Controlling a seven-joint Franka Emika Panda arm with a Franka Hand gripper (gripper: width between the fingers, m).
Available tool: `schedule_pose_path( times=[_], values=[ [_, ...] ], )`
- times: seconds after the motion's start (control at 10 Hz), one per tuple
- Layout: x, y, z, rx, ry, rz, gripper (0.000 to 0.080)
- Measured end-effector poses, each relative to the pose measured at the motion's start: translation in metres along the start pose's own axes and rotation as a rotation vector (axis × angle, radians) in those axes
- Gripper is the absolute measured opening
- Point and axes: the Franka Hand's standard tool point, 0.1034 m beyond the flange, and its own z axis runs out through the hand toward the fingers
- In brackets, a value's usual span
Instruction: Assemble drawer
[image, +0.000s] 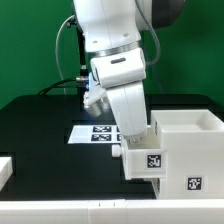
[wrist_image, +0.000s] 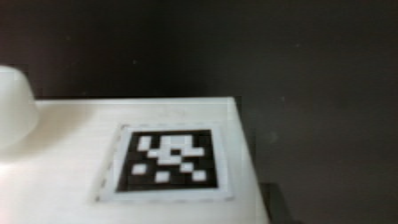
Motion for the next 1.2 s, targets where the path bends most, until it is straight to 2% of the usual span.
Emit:
schedule_pose_path(
  times=[0.4,0.5,0.6,0.7,0.8,0.9,1.0,1.1,1.2],
  values=[
    [-0.004,-0.001,-0.001,-0.005,-0.002,0.014,0.0040],
    [-0.004,-0.001,0.000,-0.005,-0.002,0.014,0.0131],
    [-0.003,-0.001,-0.002,0.002,-0.002,0.025,0.0279],
    [-0.002,0.001,-0.012,0.016,-0.008,0.030,0.0279],
    [-0.003,0.006,-0.027,0.044,-0.014,0.029,0.0468],
    [-0.008,0.012,-0.040,0.049,-0.019,0.031,0.0468],
    [-0.017,0.017,-0.051,0.059,-0.022,0.042,0.0604],
    [-0.028,0.020,-0.055,0.054,-0.023,0.027,0.0604],
    [-0.041,0.018,-0.049,0.060,-0.020,0.026,0.0640]
  ],
)
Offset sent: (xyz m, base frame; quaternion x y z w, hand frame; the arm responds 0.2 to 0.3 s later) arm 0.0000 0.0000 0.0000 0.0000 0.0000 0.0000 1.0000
